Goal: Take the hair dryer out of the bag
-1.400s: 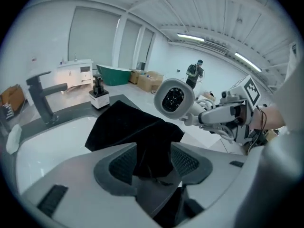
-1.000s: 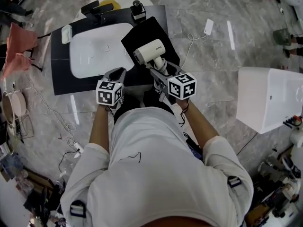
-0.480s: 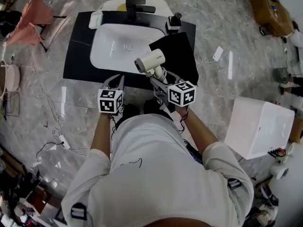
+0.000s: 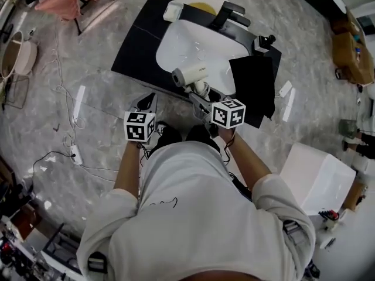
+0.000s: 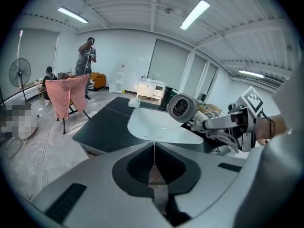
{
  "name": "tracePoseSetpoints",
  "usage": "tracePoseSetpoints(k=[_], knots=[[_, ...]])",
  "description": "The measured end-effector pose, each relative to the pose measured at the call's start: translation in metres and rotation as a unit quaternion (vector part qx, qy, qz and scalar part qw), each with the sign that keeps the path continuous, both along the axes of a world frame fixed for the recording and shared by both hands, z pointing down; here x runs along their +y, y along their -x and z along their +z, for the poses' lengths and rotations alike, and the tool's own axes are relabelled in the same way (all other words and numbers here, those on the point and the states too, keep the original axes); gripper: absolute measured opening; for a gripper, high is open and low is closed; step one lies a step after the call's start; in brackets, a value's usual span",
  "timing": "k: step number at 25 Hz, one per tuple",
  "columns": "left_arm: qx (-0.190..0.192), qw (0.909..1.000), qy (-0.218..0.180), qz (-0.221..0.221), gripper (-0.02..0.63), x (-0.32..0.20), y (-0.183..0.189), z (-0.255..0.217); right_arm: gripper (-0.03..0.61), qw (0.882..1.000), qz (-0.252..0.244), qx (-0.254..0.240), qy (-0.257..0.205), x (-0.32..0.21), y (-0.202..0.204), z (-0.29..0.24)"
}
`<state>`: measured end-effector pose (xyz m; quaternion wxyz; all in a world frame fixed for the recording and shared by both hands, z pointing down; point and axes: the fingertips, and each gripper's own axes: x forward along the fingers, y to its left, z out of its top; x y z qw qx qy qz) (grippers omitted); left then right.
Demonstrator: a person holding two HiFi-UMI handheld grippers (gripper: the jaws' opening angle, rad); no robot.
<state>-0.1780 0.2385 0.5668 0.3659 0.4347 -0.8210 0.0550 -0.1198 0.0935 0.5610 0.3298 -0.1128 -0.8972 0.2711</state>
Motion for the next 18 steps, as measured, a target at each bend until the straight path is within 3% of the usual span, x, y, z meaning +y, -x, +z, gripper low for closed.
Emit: tracePoseSetpoints(k=[7,10,13,18], knots=[[0.0,0.9999,0.004,-0.016,0.023,0.076,0.022,0.003,0.275,0.998,0.011,0.026,0.049,0.075,0.043,0.01],[0.005,0.9988,-0.002,-0.048,0.025,0.095,0.034,0.008,0.275,0.998,0.013,0.037,0.052,0.09,0.059,0.013],[0.01,0.9966,-0.01,-0.081,0.025,0.1,0.047,0.011,0.275,0.998,0.005,0.042,0.044,0.093,0.076,0.014],[0.007,0.9952,-0.007,-0.097,0.025,0.091,0.079,0.013,0.275,0.997,0.008,0.053,0.054,0.084,0.117,0.023]])
